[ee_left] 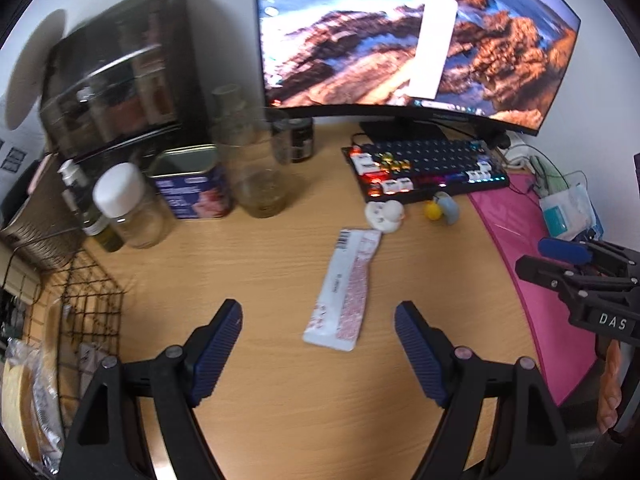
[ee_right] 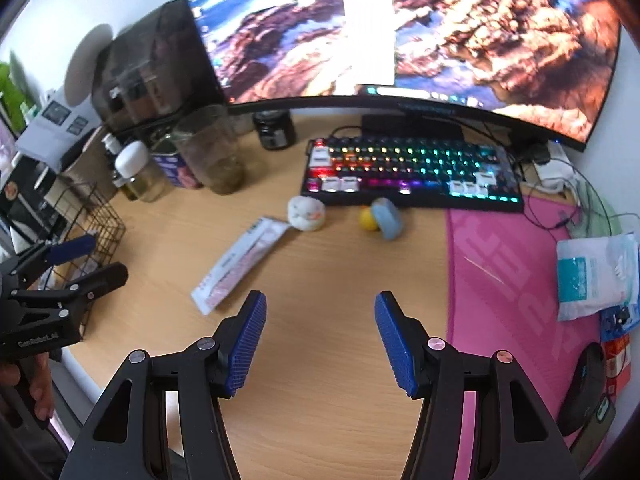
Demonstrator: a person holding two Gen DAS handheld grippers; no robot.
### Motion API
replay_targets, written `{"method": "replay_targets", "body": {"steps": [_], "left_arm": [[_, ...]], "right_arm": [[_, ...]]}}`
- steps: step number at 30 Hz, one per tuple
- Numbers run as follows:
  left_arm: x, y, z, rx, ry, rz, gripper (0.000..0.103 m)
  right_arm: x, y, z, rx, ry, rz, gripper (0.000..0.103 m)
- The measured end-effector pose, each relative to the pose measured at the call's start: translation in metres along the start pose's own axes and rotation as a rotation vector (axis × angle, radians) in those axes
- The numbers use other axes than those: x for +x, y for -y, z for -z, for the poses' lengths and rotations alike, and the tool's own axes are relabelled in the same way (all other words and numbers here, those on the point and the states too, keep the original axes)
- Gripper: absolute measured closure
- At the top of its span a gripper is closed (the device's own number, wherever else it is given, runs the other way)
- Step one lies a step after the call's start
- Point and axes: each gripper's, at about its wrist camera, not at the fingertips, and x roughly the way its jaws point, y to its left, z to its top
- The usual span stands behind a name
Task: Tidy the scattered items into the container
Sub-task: 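Move both grippers back over the desk toward the remaining items, then grasp the white printed sachet with the left gripper while the right gripper grasps the blue duck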
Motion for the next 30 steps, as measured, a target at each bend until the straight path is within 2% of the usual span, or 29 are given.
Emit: {"method": "replay_targets", "body": {"steps": [16,21,30], "left_arm": [[0.107,0.029,-0.009,0.056,-0.174,0.033,0.022],[0.121,0.035,-0.011,0.082,-0.188,0.038,0.022],[0.137,0.031,-0.015,0.064,-0.202,0.049,0.022]], "right_arm": [[0.053,0.039,-0.010,0.056,-0.081,-0.001,0.046],[0.067,0.046,-0.014,0.065,-0.098,-0.004,0.046],[0.082,0.051,-0.017,0.071,-0.115,-0.011,0.046]]}}
